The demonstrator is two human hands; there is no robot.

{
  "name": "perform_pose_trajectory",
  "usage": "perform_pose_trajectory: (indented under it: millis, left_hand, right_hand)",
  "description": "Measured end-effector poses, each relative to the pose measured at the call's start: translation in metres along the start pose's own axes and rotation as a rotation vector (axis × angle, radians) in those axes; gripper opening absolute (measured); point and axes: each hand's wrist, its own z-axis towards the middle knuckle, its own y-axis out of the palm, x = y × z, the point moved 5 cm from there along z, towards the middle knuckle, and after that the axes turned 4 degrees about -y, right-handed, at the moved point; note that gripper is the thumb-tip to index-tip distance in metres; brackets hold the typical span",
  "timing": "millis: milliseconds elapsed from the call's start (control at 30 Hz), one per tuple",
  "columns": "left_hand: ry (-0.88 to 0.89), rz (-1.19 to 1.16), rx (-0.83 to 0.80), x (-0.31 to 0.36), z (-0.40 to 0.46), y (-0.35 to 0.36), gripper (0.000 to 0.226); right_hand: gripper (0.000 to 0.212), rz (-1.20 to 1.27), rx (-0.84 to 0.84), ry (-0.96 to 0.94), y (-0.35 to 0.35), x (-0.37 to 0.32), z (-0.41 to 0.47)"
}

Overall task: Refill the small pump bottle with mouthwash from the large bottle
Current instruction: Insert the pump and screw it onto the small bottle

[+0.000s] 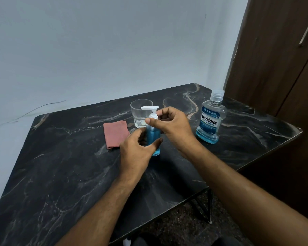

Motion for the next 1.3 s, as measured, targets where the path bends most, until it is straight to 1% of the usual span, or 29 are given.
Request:
perform_pose_trajectory:
  millis: [100,267,333,467,600,733,933,1133,1300]
  left_hand:
    - [-0.010,-0.013,0.016,-0.0003,0.0011,-0.0013,0.042]
    - [-0.009,-0.015,0.005,-0.0021,0.0016,0.0007,0.045]
    - [-0.013,-0.015,0.003,-0.0031,0.0017,0.0013,0.045]
    - [-0.015,-0.009,0.001,-0.0031,0.0006,0.0014,0.046]
    - [0.000,-0.011,-0.009,-0.0011,-0.0010,0.0014,0.048]
    - [-0.002,-0.015,0.000,-0.0002,-0.0005,0.0002,0.049]
    - [-0.002,-0.027,-0.017,0.0004,-0.0014,0.0013,0.046]
    - [0.028,-0.019,-0.013,0.0031,-0.0038,0.0009,0.046]
    - [0.030,-0.011,-0.027,0.0024,-0.0031,0.0013,0.043]
  right_hand:
    - [0.041,-0.017,-0.038,-0.011,0.0011,0.0003,0.0017]
    - [0.022,-0.017,-0.020,-0.029,-0.0034,-0.0021,-0.0004]
    - [0.022,-0.023,0.003,-0.027,-0.0036,-0.0019,-0.0011]
    - [0.029,-0.030,0.053,-0.012,-0.0033,0.0000,-0.0007]
    - [0.032,-0.067,0.054,0.002,-0.0013,0.0023,-0.0007]
    - [0.030,-0.054,-0.023,-0.002,-0.0027,-0.0008,-0.0001]
    - [0.019,-0.023,-0.021,-0.030,-0.0072,-0.0067,0.0026]
    - [0.026,-0.018,0.008,-0.025,-0.0088,-0.0053,0.0016]
    - [0.022,-0.007,0.030,-0.020,-0.0077,-0.0053,-0.0003]
